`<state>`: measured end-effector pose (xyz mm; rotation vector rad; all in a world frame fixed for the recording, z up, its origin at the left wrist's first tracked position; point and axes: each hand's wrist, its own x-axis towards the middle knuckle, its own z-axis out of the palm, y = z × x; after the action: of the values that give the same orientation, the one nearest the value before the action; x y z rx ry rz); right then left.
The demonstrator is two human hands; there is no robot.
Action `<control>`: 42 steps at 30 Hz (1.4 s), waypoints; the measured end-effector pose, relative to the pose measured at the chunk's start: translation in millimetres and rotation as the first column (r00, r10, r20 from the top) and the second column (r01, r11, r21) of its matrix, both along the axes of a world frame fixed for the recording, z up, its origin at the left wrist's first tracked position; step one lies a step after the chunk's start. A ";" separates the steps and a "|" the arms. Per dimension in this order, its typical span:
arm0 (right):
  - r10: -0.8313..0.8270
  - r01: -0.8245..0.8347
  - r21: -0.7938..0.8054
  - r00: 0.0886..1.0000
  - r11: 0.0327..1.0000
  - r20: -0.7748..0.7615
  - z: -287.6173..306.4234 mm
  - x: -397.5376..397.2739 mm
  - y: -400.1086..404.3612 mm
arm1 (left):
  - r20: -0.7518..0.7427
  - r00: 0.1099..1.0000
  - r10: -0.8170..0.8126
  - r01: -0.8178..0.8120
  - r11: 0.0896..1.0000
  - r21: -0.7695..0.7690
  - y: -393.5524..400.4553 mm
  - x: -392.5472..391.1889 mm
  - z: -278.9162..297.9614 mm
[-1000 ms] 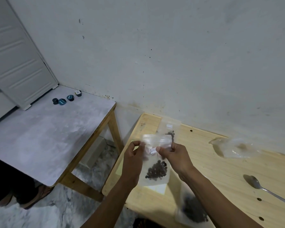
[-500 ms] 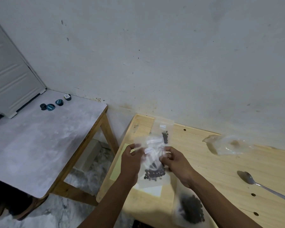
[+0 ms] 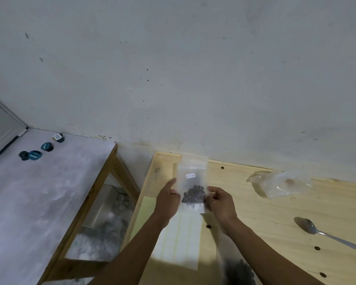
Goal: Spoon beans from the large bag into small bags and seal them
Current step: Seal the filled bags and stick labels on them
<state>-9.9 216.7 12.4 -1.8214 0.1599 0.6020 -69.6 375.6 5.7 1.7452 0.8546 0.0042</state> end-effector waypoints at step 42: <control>0.229 -0.198 -0.609 0.973 0.768 -0.028 -3.6 -47.9 -145.9 | -0.276 0.833 -0.479 0.488 0.872 -0.042 -120.6 -49.8 -11.4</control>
<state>-57.9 70.8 8.7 -2.5111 0.1205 0.7190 -119.4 255.0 -5.7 1.9789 0.5847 -0.5844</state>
